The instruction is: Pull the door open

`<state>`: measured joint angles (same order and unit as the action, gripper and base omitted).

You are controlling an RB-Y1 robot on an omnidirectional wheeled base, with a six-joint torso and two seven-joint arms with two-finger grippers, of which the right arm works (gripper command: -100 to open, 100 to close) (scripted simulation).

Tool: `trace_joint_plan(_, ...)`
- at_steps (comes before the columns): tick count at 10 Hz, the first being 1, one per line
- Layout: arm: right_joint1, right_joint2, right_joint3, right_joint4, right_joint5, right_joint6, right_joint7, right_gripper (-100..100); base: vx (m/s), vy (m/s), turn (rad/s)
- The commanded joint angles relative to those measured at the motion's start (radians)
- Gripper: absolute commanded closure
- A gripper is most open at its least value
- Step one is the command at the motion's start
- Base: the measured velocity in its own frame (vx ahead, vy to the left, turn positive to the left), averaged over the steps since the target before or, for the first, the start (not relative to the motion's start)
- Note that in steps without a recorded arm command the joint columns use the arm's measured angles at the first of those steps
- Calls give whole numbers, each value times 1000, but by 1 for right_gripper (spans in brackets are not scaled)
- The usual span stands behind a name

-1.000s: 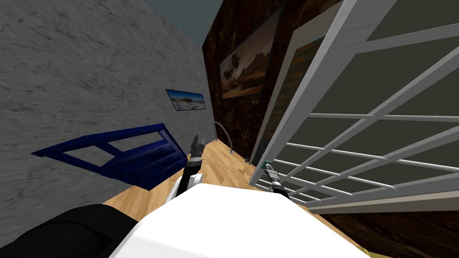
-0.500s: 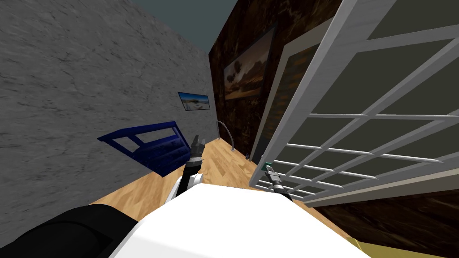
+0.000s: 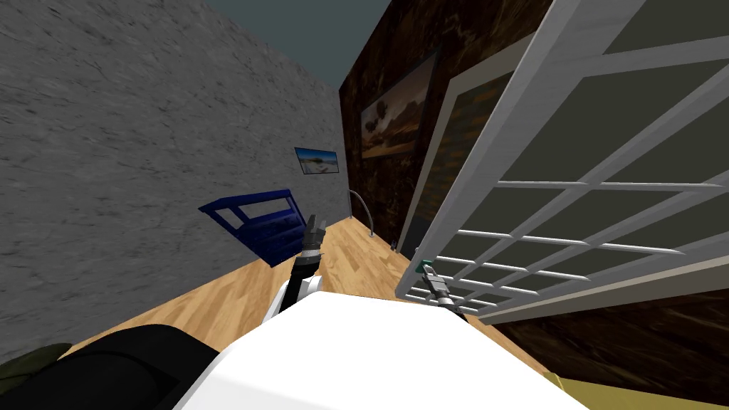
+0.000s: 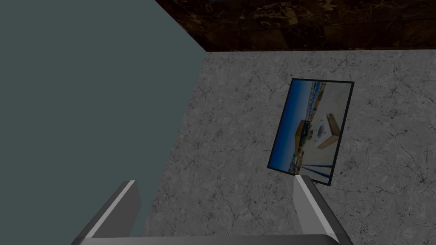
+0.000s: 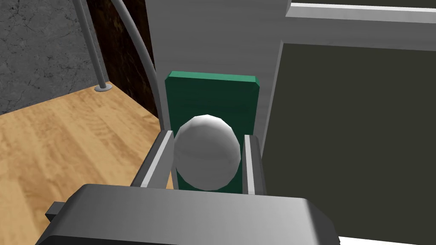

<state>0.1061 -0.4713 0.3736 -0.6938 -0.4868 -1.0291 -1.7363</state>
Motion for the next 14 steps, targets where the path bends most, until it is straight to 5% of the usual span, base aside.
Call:
trace_joint_plan(1, 18, -11, 14, -6, 6, -20, -12, 100, -186, -65, 119)
trace_joint_plan(6, 49, -46, 51, 4, 24, -84, -56, 100, -192, -48, 120)
trace_joint_plan(7, 48, -44, 45, -7, 21, -67, -46, 100, -90, -12, 19)
trace_joint_plan(14, 116, -64, 67, 51, 24, -196, -86, 100, -103, -37, 130)
